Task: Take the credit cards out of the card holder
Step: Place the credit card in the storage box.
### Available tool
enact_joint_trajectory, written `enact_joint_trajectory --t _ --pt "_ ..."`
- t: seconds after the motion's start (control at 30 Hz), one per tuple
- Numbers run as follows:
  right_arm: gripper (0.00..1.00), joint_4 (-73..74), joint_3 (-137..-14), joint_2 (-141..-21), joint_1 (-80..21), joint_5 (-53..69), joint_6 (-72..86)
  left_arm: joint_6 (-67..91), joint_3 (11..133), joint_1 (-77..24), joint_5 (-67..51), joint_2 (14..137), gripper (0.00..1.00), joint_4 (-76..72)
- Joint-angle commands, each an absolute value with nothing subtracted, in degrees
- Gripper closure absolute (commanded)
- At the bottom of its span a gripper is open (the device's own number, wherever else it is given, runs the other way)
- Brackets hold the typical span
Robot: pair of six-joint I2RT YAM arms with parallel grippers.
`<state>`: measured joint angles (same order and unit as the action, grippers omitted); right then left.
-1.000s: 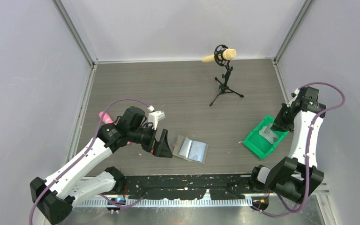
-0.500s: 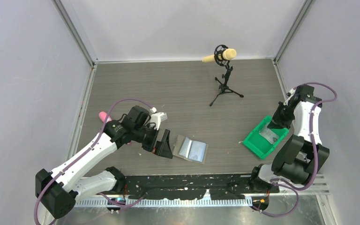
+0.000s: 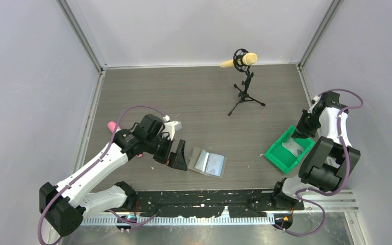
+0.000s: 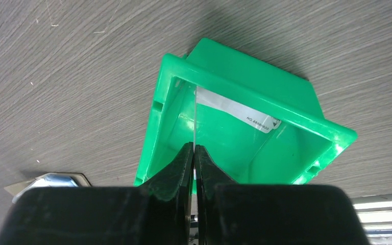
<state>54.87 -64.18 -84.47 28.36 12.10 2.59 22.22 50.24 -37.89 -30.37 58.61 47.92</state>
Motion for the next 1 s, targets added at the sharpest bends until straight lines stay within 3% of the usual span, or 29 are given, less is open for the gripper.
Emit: enact_joint_trajectory --t 0.0,0.97 --pt "0.88 52.4 -65.5 -85.4 28.6 12.0 1.7 22.0 52.0 -38.0 -28.9 58.0 0.00 48.2" --pt "0.73 56.2 -74.0 -89.3 28.7 0.6 6.2 23.1 52.3 -38.1 -25.9 56.4 0.00 48.7"
